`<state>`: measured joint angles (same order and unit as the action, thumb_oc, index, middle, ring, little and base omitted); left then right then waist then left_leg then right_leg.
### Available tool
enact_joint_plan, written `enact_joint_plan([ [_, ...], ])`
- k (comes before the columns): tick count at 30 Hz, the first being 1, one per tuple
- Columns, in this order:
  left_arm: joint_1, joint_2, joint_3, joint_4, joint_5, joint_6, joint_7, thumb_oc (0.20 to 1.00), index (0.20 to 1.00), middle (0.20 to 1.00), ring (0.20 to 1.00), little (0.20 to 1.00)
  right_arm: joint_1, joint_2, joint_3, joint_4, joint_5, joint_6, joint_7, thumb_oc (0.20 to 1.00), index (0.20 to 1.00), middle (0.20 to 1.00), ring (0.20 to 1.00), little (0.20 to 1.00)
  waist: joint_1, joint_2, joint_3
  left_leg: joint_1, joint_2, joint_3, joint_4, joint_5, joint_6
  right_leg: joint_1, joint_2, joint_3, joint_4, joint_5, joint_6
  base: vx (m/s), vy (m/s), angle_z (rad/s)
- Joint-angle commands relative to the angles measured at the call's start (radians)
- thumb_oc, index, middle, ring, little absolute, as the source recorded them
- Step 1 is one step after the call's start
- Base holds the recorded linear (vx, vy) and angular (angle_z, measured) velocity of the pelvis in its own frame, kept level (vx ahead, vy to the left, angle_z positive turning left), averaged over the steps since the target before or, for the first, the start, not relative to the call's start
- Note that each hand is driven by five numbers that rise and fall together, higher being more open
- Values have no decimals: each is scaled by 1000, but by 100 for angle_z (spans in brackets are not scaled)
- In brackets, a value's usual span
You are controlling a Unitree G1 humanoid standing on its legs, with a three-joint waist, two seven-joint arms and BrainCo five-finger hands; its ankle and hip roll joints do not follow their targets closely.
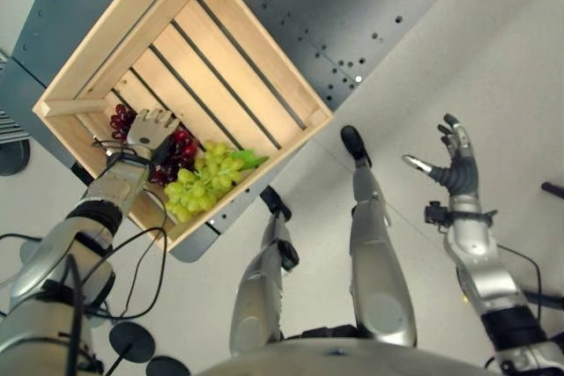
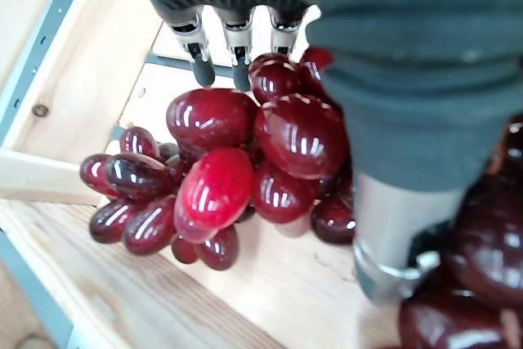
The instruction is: Pick up the fruits from the basket on one side to the basket on the other side
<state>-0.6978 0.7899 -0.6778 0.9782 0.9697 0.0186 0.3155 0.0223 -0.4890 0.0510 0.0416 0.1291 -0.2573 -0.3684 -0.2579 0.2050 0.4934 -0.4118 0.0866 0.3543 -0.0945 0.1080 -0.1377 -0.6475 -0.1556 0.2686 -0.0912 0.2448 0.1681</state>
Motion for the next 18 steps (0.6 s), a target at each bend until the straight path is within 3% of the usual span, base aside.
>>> enact_joint_plan([
  [1, 73, 8, -11, 203, 15, 25, -87, 200, 200, 200, 200, 200, -15, -17, -43, -91, -10, -48, -15, 1000, 1000, 1000, 1000, 1000, -16, -1, 27, -52, 20, -17, 12, 2, -6, 52, -4, -27, 11, -129, 81, 1, 6, -7],
  [10, 23, -32, -12, 134, -7, 43, -81, 200, 200, 200, 200, 200, -8, -13, -64, -98, -14, -41, -18, 1000, 1000, 1000, 1000, 1000, -4, -4, 27, -74, 22, -28, 10, 11, -8, 42, -2, -41, 8, -125, 77, -3, -11, -4],
  [18, 10, -20, -7, 41, 0, 44, -89, 200, 200, 200, 200, 200, -14, -12, -82, -93, -21, -33, -16, 1000, 1000, 1000, 1000, 1000, 12, -4, 27, -88, 26, -45, 8, 26, -11, 39, 4, -55, 6, -117, 73, -4, -4, 0],
])
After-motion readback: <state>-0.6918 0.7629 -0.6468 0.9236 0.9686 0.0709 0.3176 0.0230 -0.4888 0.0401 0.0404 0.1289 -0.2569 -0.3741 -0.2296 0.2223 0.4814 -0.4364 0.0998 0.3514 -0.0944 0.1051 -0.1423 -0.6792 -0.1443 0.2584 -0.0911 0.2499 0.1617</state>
